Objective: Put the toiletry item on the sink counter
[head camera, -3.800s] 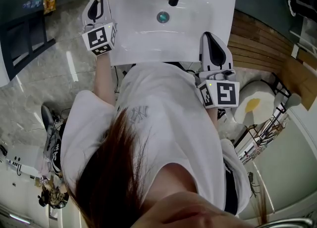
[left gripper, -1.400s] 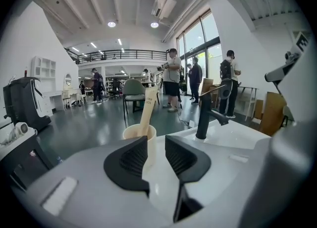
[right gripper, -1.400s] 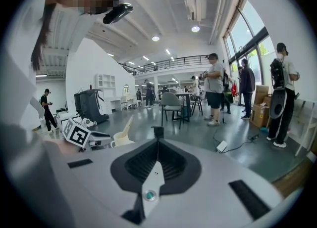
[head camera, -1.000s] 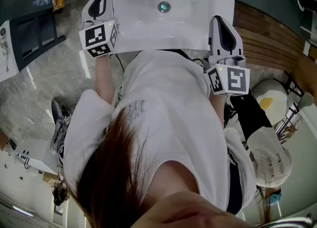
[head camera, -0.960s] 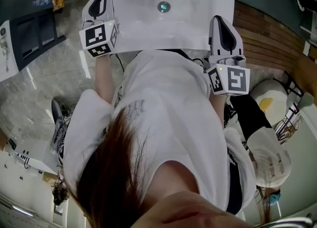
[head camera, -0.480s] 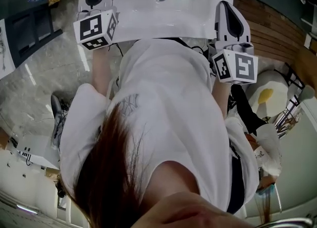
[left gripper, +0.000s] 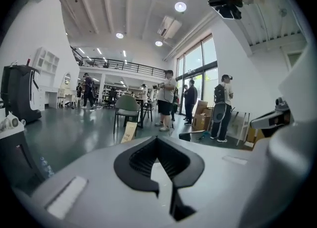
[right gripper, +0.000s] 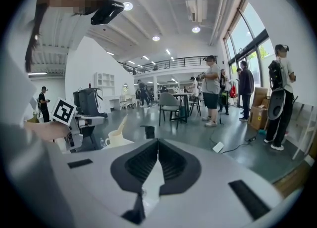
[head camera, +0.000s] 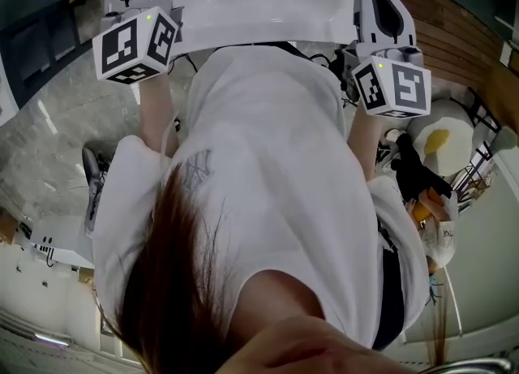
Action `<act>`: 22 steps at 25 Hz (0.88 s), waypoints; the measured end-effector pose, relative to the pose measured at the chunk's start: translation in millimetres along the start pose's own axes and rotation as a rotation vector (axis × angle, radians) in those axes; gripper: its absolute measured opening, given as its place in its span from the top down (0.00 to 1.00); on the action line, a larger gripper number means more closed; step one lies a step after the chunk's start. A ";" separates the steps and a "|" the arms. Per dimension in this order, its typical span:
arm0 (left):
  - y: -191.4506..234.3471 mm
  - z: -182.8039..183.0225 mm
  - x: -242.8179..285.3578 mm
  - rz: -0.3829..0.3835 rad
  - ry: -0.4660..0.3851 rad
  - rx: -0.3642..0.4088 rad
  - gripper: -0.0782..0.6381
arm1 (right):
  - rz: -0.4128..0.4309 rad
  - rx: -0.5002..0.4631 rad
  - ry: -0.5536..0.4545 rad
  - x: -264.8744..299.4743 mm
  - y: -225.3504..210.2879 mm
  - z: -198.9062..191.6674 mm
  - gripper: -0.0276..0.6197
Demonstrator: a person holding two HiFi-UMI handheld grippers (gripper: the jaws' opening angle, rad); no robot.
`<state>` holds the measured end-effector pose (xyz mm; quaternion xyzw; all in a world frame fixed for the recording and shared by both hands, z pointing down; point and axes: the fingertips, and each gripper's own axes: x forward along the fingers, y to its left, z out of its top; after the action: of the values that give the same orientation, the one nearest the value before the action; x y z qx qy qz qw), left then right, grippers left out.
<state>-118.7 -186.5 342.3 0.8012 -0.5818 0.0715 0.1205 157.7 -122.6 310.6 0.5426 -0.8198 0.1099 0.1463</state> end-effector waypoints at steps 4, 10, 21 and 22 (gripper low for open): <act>-16.0 15.2 -8.4 -0.019 -0.036 0.013 0.88 | 0.016 0.010 -0.004 2.9 1.2 -3.2 0.94; -53.2 39.5 -24.0 -0.051 -0.091 0.021 0.88 | 0.036 0.026 -0.027 -2.4 -4.7 -1.3 0.94; -72.9 74.2 -56.8 -0.119 -0.148 0.009 0.88 | 0.078 0.005 -0.030 7.4 11.0 5.4 0.94; -74.5 76.0 -58.0 -0.123 -0.152 0.013 0.88 | 0.082 0.002 -0.030 8.7 11.4 5.3 0.94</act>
<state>-68.0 -132.5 246.3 0.8392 -0.5385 0.0067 0.0752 143.3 -127.5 308.5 0.5103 -0.8434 0.1083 0.1288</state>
